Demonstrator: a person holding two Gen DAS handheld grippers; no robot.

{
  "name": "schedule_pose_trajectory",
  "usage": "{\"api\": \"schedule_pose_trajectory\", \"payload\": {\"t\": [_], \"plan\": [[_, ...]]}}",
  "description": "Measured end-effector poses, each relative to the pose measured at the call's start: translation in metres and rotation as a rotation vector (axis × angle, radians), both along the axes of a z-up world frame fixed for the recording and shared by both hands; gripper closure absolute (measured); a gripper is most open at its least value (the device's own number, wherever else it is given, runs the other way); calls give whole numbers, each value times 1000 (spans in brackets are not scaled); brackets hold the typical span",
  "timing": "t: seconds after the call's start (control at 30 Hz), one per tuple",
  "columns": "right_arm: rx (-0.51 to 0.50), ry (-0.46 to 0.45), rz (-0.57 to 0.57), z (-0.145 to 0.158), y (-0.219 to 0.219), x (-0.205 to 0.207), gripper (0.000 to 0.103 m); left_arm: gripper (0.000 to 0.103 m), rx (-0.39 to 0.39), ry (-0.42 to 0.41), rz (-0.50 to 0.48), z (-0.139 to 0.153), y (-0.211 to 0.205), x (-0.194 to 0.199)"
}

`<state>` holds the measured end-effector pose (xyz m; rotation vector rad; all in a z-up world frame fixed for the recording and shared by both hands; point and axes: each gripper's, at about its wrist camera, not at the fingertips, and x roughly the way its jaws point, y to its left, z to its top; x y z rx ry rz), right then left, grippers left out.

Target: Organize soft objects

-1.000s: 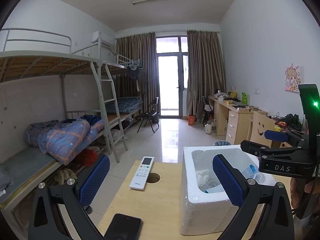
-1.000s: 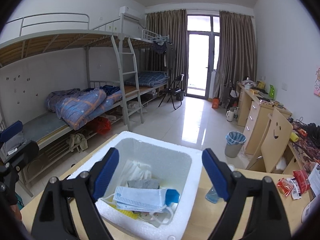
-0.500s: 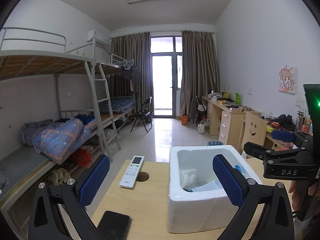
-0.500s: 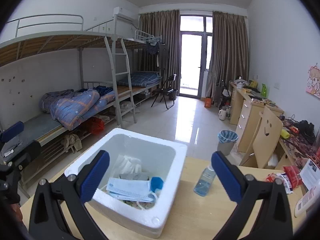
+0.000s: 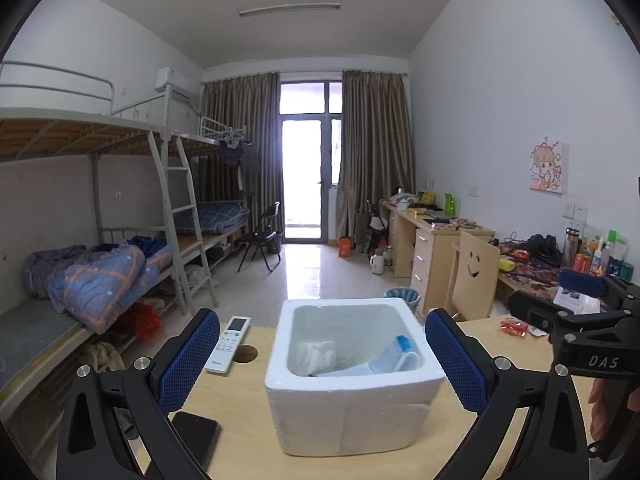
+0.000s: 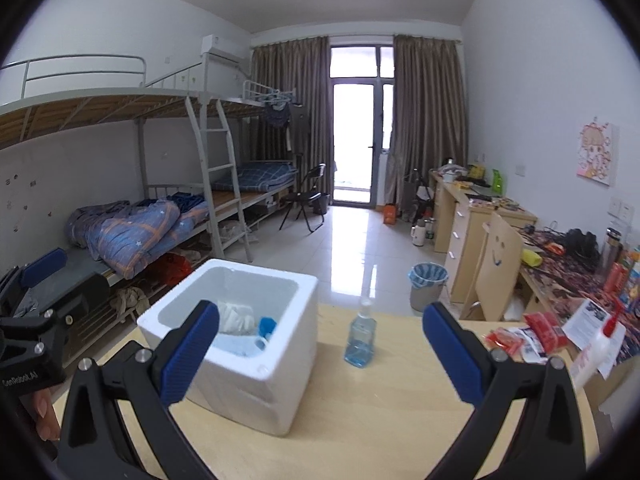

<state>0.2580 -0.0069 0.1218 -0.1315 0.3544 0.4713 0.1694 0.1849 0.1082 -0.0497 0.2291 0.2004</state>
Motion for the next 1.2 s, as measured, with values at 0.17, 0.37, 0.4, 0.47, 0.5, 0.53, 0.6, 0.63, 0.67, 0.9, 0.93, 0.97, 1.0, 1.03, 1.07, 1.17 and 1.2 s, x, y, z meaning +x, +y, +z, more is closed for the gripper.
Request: {"api": "schedule_pose_trajectory", "payload": {"t": [0.17, 0.37, 0.4, 0.47, 0.5, 0.53, 0.6, 0.63, 0.67, 0.9, 0.93, 0.97, 1.0, 1.03, 1.07, 1.17, 1.2], "plan": [[15, -28, -14, 8, -19, -22, 0, 0, 12, -30, -20, 10, -19, -21], [31, -52, -20, 9, -45, -54, 0, 0, 38, -51, -34, 13, -41, -54], [33, -54, -21, 9, -47, -57, 0, 0, 43, -50, -35, 13, -44, -59], [41, -57, -22, 8, -52, -66, 0, 0, 43, -52, -46, 12, -50, -69], [43, -61, -14, 6, -54, -71, 0, 0, 47, -49, -44, 11, -53, -73], [43, -66, -11, 4, -55, -76, 0, 0, 53, -44, -37, 10, -56, -78], [44, -72, -11, 0, -59, -83, 0, 0, 54, -50, -43, 8, -59, -86], [47, -73, -11, -2, -61, -87, 0, 0, 52, -52, -43, 6, -61, -91], [50, -73, -9, -3, -63, -89, 0, 0, 51, -56, -43, 5, -62, -96], [83, -84, 1, -13, -77, -112, 0, 0, 59, -90, -46, -12, -73, -129], [83, -91, 1, -16, -79, -116, 0, 0, 63, -95, -46, -14, -73, -132], [84, -96, 1, -18, -80, -118, 0, 0, 60, -102, -48, -17, -73, -135], [90, -105, 9, -21, -82, -123, 0, 0, 54, -105, -46, -21, -73, -138], [96, -109, 10, -25, -83, -125, 0, 0, 50, -104, -49, -24, -74, -140], [100, -110, 10, -29, -85, -128, 0, 0, 45, -101, -51, -29, -75, -141], [103, -119, 29, -40, -86, -135, 0, 0, 31, -92, -53, -41, -77, -144], [103, -121, 29, -42, -86, -138, 0, 0, 32, -94, -54, -46, -78, -146]]}}
